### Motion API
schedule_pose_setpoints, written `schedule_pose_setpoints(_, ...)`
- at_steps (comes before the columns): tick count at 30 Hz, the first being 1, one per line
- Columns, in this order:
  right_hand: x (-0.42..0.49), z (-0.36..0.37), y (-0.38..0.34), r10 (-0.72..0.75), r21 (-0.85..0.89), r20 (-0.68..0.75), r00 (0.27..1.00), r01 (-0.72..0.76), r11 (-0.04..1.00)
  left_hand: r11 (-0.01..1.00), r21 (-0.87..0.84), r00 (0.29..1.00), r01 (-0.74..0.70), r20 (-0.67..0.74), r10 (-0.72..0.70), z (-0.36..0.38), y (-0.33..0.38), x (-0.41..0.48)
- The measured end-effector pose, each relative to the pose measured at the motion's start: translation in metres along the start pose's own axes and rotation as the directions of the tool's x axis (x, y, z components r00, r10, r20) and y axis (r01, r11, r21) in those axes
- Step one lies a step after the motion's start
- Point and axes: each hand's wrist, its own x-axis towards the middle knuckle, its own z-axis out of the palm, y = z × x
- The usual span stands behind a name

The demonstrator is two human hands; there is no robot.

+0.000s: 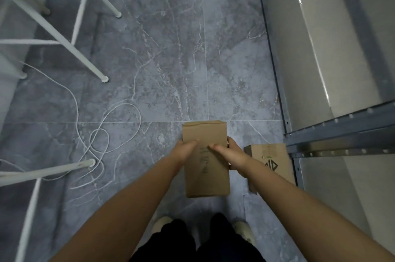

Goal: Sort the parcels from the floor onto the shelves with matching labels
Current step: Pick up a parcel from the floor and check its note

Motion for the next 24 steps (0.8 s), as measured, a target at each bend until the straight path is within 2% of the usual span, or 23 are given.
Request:
schedule_pose_setpoints(4,-0.082,-0.008,-0.073,-0.052,-0.001,-0.046,0.998,0.052,0.999,0.996,0.003,0.996,-0.094,-0.014,0.094,-0.026,0.065,-0.089)
schedule_pose_setpoints(6,-0.166,-0.018,-0.141,-0.097,0.023,-0.044,0.994,0.098,0.995,0.987,-0.019,0.987,-0.161,-0.007,0.161,-0.048,0.126,-0.175)
schedule_pose_setpoints(8,-0.274,-0.031,-0.224,-0.213,-0.01,-0.1,0.972,0.213,0.977,0.958,-0.004,0.958,-0.288,0.002,0.288,-0.073,0.204,-0.289)
schedule_pose_setpoints(11,-0.287,-0.032,-0.237,-0.261,0.018,-0.101,0.96,0.264,0.964,0.93,-0.02,0.929,-0.366,0.053,0.367,-0.072,0.214,-0.306)
schedule_pose_setpoints(14,-0.291,-0.029,-0.237,-0.243,-0.002,-0.126,0.962,0.245,0.97,0.928,-0.017,0.927,-0.373,0.027,0.374,-0.071,0.214,-0.315)
schedule_pose_setpoints(16,-0.323,-0.034,-0.265,-0.279,0.005,-0.158,0.947,0.284,0.959,0.906,-0.035,0.906,-0.423,0.016,0.423,-0.082,0.237,-0.351)
schedule_pose_setpoints(18,-0.369,-0.039,-0.307,-0.355,0.005,-0.189,0.916,0.362,0.932,0.857,-0.039,0.857,-0.514,0.009,0.515,-0.096,0.27,-0.395)
schedule_pose_setpoints(24,-0.474,-0.047,-0.406,-0.6,-0.033,-0.277,0.75,0.617,0.786,0.64,-0.022,0.639,-0.768,-0.075,0.765,-0.124,0.349,-0.501)
